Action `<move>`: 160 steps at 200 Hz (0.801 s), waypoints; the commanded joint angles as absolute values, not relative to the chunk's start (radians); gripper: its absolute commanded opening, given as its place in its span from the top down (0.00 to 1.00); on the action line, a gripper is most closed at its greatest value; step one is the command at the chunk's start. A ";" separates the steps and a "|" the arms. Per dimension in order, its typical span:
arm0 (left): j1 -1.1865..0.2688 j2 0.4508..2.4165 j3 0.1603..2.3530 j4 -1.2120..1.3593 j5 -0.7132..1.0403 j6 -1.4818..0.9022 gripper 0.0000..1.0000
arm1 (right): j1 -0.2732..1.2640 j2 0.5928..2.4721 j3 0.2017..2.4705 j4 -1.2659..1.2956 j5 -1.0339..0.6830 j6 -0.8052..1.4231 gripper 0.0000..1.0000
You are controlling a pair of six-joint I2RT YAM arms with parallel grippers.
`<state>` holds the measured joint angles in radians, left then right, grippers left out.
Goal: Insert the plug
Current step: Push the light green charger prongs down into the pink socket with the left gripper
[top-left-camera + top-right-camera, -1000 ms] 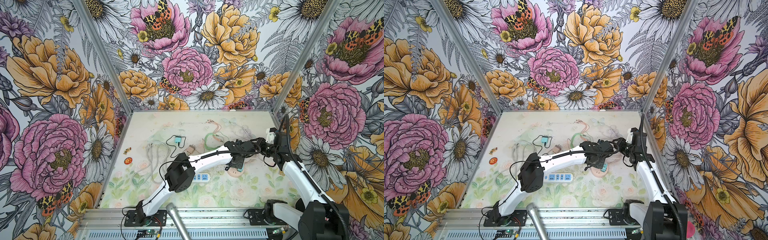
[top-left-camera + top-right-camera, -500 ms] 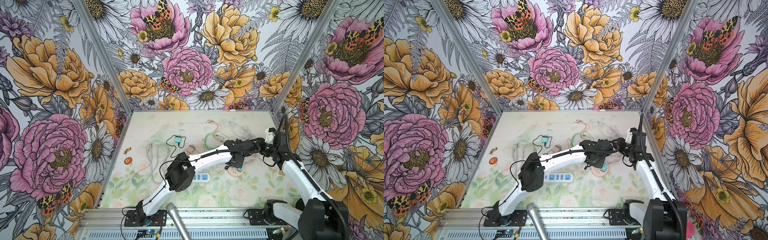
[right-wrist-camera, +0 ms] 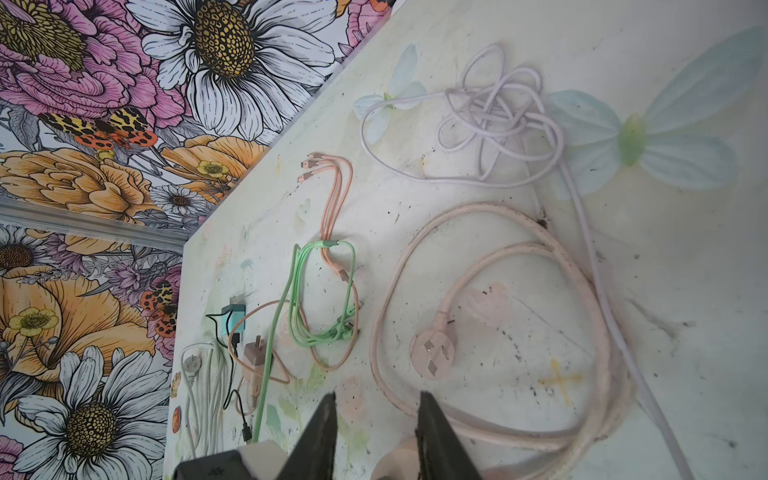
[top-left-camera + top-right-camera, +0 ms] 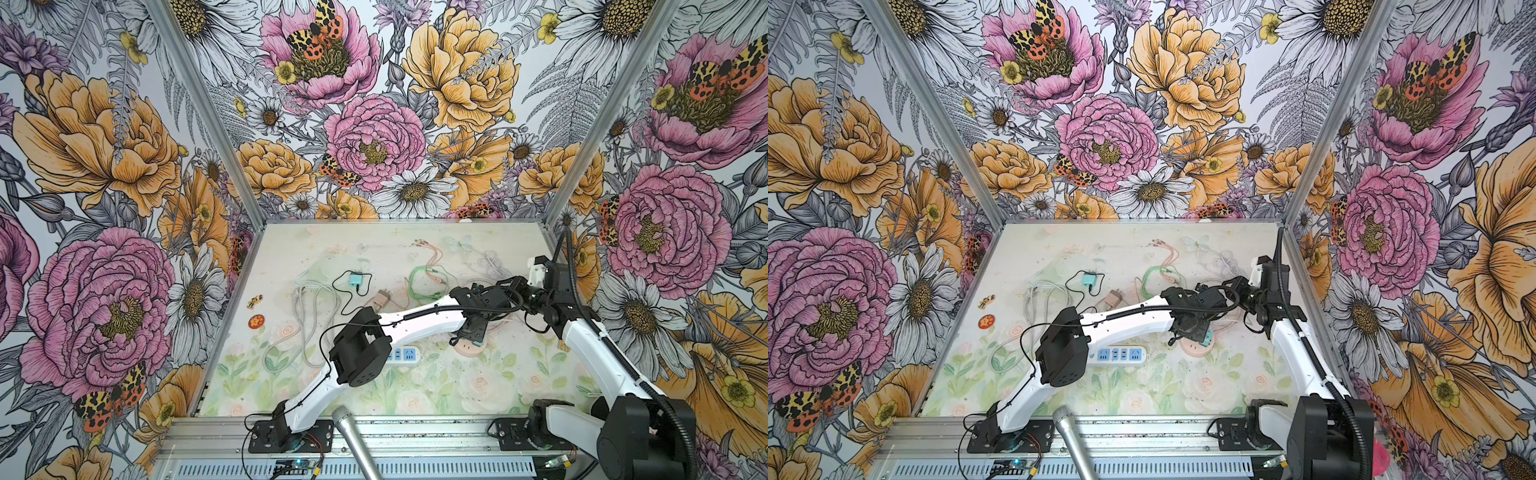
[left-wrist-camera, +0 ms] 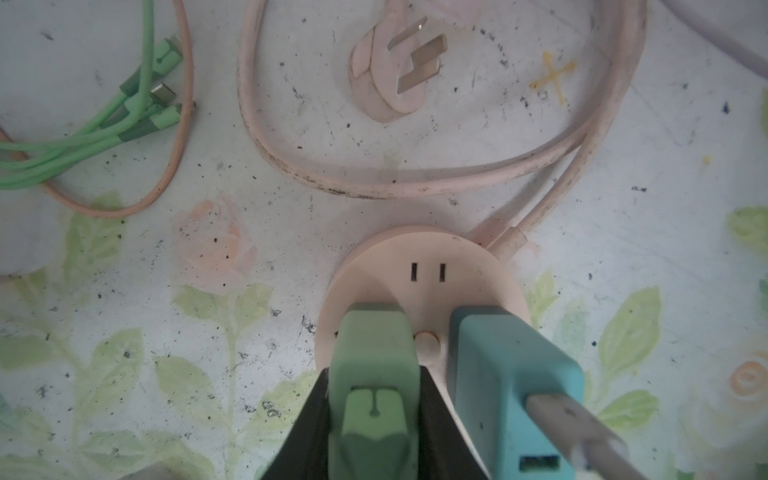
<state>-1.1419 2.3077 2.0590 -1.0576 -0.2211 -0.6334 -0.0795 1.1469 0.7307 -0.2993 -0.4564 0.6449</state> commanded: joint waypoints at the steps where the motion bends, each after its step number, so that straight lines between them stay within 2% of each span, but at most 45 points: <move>1: -1.123 2.422 2.028 -1.126 -0.142 -0.636 1.00 | -0.072 1.146 0.753 -0.284 -0.457 0.630 0.67; 52: -1.116 2.453 1.981 -1.127 -0.066 -0.640 1.00 | -0.071 1.137 0.738 -0.282 -0.448 0.624 0.67; 112: -1.147 2.461 1.951 -1.153 -0.144 -0.665 1.00 | -0.067 1.146 0.716 -0.264 -0.442 0.624 0.68; 160: -1.147 2.515 1.945 -1.149 -0.079 -0.665 1.00 | -0.060 1.149 0.703 -0.250 -0.452 0.623 0.68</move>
<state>-1.1416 2.3169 2.0365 -1.0504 -0.1936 -0.6495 -0.0685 1.1469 0.7151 -0.2932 -0.4530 0.6373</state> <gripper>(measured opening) 0.291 0.318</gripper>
